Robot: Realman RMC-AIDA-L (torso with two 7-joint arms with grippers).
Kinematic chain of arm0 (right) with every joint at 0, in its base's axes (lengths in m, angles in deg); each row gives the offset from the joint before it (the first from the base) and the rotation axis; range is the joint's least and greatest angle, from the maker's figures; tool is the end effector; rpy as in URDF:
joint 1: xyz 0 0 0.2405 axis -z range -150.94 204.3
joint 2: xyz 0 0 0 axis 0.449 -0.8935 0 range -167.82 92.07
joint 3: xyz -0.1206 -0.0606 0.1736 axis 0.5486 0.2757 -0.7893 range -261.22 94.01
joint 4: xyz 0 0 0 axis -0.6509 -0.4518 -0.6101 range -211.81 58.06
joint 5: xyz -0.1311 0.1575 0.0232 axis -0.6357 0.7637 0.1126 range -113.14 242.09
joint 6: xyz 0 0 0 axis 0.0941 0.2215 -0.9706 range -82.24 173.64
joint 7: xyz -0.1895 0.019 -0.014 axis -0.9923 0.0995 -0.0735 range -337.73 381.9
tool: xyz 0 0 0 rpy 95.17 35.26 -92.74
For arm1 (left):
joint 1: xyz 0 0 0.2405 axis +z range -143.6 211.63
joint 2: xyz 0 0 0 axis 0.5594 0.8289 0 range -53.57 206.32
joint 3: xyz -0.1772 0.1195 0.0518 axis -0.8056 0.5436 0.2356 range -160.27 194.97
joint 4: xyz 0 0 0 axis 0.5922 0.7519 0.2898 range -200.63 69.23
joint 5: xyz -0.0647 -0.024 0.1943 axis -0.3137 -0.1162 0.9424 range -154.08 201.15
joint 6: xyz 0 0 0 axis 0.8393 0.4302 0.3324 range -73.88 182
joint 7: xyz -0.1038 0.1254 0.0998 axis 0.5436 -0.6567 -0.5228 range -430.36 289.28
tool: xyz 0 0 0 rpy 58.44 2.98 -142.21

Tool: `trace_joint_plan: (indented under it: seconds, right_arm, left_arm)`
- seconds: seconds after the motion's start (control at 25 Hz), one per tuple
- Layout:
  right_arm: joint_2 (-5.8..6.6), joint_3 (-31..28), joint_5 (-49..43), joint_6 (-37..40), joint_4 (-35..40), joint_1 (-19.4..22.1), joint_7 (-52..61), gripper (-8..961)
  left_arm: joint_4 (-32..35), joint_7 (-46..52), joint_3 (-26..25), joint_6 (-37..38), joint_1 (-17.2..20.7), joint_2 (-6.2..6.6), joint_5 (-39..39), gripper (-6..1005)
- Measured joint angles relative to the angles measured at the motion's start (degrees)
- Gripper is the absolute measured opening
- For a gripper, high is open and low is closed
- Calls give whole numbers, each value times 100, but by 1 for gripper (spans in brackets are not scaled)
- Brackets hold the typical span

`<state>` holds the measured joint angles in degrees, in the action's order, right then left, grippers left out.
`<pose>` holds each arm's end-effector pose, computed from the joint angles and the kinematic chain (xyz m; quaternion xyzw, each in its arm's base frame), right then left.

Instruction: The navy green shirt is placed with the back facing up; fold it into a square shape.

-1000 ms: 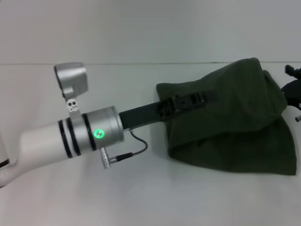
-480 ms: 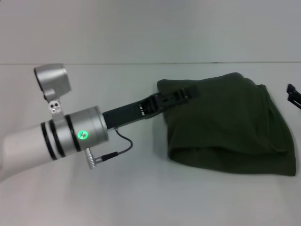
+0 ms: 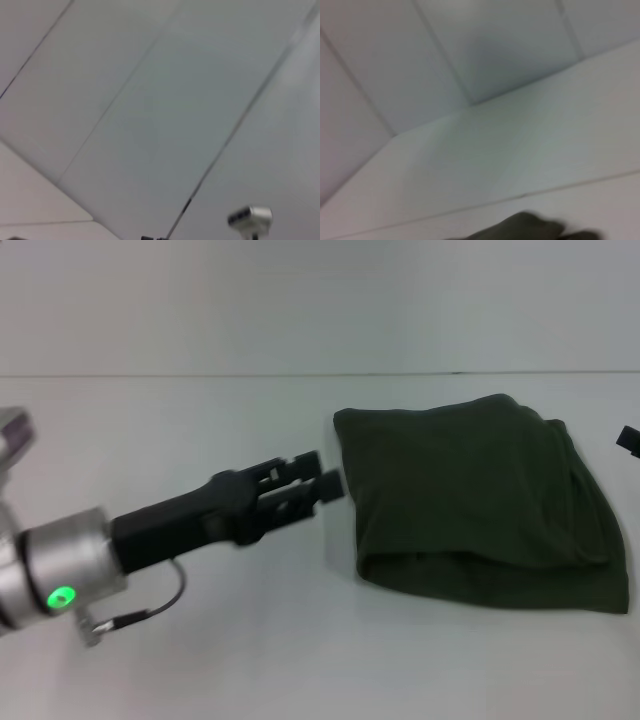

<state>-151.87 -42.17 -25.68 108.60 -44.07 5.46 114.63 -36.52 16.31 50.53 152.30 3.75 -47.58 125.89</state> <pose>0.3157 0.3718 0.0565 -0.7445 0.4573 0.3136 0.3719 -0.1637 0.3071 -0.0283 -0.8384 -0.3144 -0.4425 0.0490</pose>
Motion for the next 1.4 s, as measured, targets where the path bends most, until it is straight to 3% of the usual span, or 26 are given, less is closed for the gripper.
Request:
trace_joint_plan:
  seconds: [0.16, 0.24, 0.48, 0.68, 0.96, 1.4]
  right_arm:
    - [370, -2, -1225, 841, 331, -218, 1819, 888]
    - [493, -8, -1849, 1178, 448, -394, 2526, 888]
    - [699, -56, -3399, 1960, 589, -1178, 4071, 887]
    - [709, -59, -4002, 2316, 782, -1576, 4668, 887]
    - [611, -33, -4812, 2584, 940, -2067, 5297, 886]
    - [573, -9, -5156, 2284, 676, -2041, 5358, 884]
  left_arm:
    - [401, -598, -55, 416, 344, 1, 206, 674]
    - [611, -727, -83, 435, 444, 4, 435, 674]
    - [885, -1615, -340, 433, 595, 39, 1180, 673]
    - [1156, -1787, -491, 417, 676, 59, 1570, 672]
    - [1202, -2036, -715, 478, 759, 95, 1649, 672]
    - [1213, -2113, -734, 440, 817, 64, 1727, 672]
